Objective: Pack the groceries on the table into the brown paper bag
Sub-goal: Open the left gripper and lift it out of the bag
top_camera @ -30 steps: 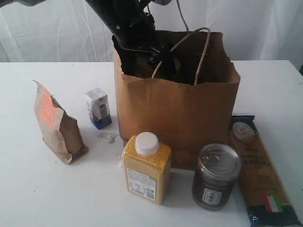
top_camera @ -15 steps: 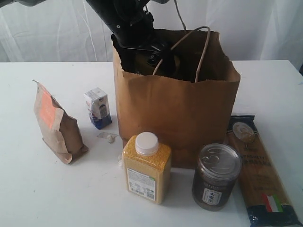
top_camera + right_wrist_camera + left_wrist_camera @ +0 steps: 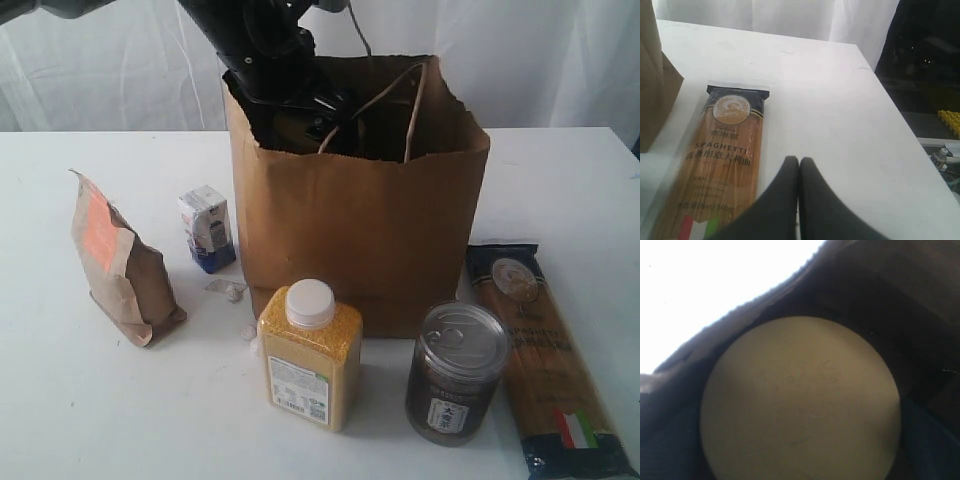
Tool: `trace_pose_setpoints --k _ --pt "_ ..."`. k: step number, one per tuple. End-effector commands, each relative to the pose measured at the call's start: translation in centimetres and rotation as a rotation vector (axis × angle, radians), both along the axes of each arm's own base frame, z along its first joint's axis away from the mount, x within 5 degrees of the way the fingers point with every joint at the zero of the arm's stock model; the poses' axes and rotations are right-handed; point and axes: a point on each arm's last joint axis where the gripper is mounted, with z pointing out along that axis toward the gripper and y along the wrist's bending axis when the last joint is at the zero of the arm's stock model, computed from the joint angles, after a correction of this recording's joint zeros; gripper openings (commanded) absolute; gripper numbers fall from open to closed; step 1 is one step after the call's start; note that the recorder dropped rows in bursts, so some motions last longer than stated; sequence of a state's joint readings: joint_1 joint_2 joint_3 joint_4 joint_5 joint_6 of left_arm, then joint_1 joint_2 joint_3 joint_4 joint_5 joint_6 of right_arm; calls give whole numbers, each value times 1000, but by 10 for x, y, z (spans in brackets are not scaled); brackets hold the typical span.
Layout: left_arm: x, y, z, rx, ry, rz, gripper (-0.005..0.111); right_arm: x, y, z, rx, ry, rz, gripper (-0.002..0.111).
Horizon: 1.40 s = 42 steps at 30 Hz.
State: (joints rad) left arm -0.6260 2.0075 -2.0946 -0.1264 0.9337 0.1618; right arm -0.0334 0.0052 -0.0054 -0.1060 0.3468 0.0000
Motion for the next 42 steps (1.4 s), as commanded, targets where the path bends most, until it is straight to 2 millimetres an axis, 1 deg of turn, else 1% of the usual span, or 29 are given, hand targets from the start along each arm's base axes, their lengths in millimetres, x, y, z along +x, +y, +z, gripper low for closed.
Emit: trace_pose_setpoints --k 1,8,14,17,19,21,24,26,29,31,32,38,42 --pt "-5 -1 7 -31 5 -4 105 0 0 -1 8 -3 2 0" --pt "-6 -3 7 -48 13 -6 105 0 0 -1 8 -3 2 0" --pt "-7 -4 8 -39 -8 -68 106 0 0 -1 8 -3 2 0" --pt "-7 -4 7 -35 -7 -65 106 0 0 -1 8 -3 2 0" --pt "-13 -5 16 -91 12 -75 106 0 0 -1 8 -3 2 0" --pt "-14 -5 22 -106 -31 -110 106 0 0 -1 8 -3 2 0" --pt "-14 -5 24 -135 -11 -75 106 0 0 -1 8 -3 2 0" --pt "-18 -4 25 -104 -23 -135 106 0 0 -1 8 -3 2 0" --pt "-19 -6 25 -139 15 -102 106 0 0 -1 8 -3 2 0" --pt "-20 -5 27 -131 -13 -139 106 0 -1 0 -84 -9 10 0" --pt "-19 -5 27 -130 -18 -138 106 0 -3 2 -214 -24 23 0" --pt "-22 -4 29 -119 -12 -157 106 1 -3 2 -230 -25 24 0" --pt "-26 1 38 -112 -46 -157 105 1 -3 2 -230 -25 24 0"
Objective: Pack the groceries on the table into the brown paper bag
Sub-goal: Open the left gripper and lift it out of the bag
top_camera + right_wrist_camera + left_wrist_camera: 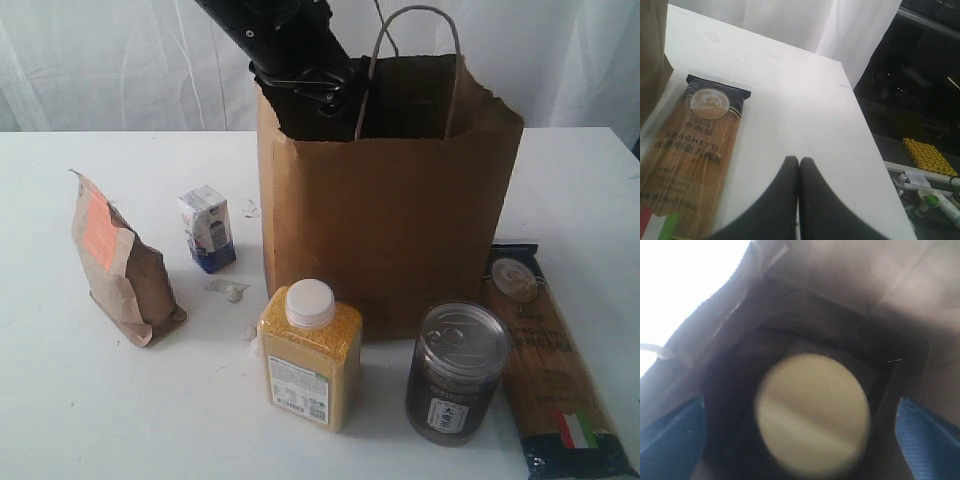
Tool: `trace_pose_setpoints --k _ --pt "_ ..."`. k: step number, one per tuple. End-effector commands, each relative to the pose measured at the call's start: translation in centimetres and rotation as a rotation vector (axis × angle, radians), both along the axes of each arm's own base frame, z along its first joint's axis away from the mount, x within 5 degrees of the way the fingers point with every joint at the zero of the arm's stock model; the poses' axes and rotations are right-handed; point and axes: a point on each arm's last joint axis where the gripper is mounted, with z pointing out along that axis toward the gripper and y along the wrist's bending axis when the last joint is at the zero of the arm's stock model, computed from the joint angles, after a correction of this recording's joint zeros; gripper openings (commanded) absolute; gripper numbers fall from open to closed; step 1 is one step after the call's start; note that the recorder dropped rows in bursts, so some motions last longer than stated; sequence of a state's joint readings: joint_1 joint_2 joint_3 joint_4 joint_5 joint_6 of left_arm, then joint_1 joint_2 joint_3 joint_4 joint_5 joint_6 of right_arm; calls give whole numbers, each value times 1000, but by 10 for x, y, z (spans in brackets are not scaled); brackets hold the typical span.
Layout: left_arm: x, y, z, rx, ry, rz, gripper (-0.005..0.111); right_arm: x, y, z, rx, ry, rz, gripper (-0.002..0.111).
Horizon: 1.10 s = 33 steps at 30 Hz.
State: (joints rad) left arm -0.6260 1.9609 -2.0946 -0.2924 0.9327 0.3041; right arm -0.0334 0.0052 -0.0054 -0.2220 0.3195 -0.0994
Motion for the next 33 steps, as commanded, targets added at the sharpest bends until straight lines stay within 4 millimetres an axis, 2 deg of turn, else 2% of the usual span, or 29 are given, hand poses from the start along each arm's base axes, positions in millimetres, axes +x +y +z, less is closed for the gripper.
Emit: trace_pose_setpoints --k 1,12,20,33 --pt "-10 7 16 19 -44 -13 105 0 0 -1 -17 -9 7 0" --pt "-26 25 48 23 -135 4 105 0 0 -1 -17 -9 7 0" --pt "-48 41 77 0 -181 1 105 0 0 -1 -17 -9 7 0" --pt "-74 57 97 -16 -126 4 105 0 0 -1 -17 -7 6 0"
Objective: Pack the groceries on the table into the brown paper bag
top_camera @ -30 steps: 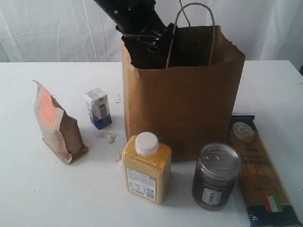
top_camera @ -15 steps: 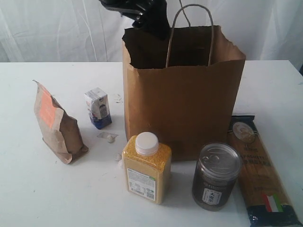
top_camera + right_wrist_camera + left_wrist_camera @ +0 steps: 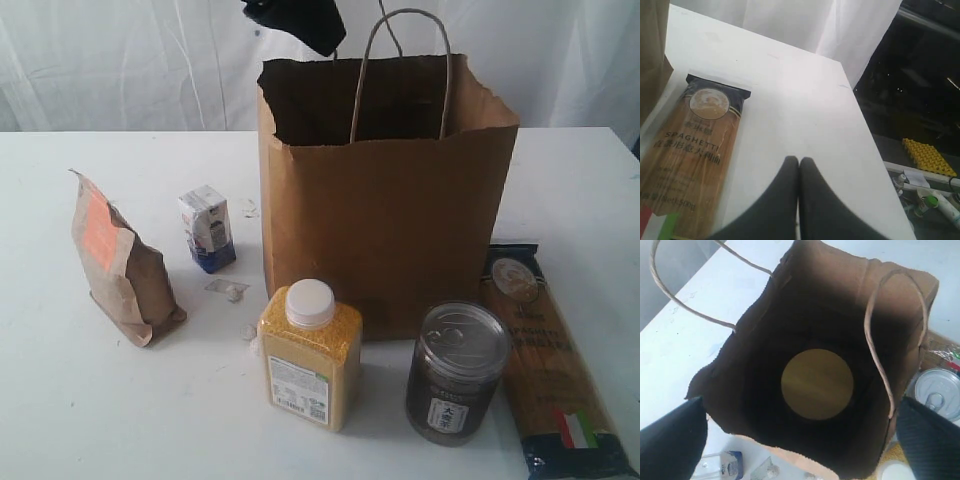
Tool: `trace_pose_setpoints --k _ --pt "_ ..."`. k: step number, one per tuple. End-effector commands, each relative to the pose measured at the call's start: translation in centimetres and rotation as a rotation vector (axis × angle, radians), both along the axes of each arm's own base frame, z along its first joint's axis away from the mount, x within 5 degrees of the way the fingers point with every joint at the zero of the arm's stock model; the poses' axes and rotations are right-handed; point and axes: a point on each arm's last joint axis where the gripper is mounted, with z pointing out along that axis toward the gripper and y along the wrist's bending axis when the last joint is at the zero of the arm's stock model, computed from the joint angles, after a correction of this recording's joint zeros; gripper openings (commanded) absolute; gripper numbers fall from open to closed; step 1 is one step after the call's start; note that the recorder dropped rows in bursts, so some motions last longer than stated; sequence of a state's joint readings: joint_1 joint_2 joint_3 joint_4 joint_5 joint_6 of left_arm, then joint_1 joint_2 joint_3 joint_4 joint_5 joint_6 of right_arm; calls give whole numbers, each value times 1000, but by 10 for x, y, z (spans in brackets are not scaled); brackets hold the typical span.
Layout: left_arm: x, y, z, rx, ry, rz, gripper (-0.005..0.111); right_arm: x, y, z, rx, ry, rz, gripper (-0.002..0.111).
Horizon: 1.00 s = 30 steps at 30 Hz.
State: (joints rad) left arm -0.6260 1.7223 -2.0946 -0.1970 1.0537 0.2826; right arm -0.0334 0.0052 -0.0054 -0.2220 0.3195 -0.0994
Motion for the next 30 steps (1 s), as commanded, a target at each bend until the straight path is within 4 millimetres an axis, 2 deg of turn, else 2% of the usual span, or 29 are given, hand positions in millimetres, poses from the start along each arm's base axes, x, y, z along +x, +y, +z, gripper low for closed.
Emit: trace_pose_setpoints --k 1,18,26,30 --pt "-18 8 14 -21 22 -8 105 0 0 -1 -15 -7 6 0" --pt "-59 24 38 -80 96 -112 104 0 0 -1 -24 -6 8 0" --pt "-68 19 44 -162 148 -173 79 0 0 -1 -24 -5 8 0" --pt "-69 18 45 -173 154 -185 72 0 0 -1 -24 -5 8 0"
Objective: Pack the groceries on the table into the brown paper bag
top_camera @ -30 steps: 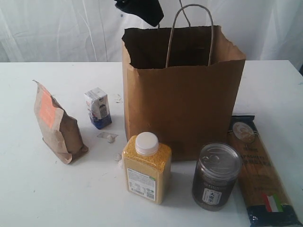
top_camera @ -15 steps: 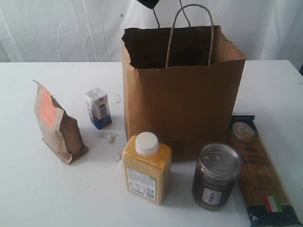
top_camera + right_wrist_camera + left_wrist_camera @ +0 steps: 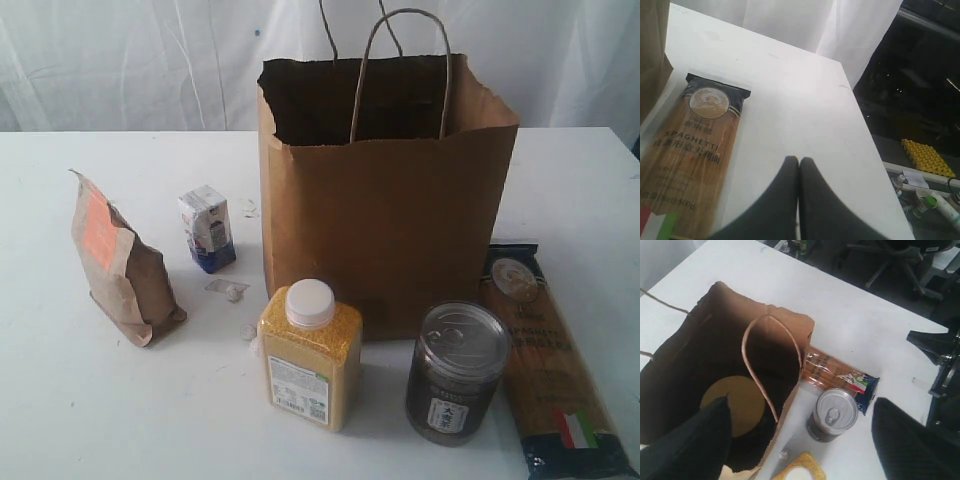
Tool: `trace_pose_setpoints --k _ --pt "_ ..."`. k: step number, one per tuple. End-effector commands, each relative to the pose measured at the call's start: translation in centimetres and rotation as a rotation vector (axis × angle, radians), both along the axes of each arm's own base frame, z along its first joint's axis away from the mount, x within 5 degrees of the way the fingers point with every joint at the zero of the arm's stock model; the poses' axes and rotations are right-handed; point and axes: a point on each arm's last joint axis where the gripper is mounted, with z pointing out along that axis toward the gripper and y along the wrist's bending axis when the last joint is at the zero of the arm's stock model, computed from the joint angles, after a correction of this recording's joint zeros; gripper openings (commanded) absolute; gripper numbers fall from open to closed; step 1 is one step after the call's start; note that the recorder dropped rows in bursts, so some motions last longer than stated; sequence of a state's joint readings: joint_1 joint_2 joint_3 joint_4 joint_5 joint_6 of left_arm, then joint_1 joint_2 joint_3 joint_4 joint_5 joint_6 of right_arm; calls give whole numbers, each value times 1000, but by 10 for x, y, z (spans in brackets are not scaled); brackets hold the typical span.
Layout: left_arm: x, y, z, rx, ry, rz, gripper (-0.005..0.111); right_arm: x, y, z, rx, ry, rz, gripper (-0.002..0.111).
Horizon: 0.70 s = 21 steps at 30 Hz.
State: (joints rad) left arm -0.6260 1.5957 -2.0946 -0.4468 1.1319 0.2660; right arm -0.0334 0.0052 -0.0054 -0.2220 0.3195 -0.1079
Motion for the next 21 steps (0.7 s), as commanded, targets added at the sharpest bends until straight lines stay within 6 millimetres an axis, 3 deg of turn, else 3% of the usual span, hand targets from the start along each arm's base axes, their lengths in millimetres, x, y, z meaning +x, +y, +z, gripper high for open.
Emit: trace_pose_setpoints --k 1,4,10,16,21 --pt "-13 3 0 31 61 -56 71 0 0 -1 -16 -6 6 0" --pt "-12 4 0 25 100 -18 55 0 0 -1 -16 -6 6 0" --pt "-14 5 1 25 91 -19 0 0 0 -1 -16 -6 6 0" --pt "-24 17 11 36 15 -8 0 0 0 -1 -16 -6 6 0" --pt "-44 44 31 61 -111 68 0 0 0 -1 -16 -6 6 0"
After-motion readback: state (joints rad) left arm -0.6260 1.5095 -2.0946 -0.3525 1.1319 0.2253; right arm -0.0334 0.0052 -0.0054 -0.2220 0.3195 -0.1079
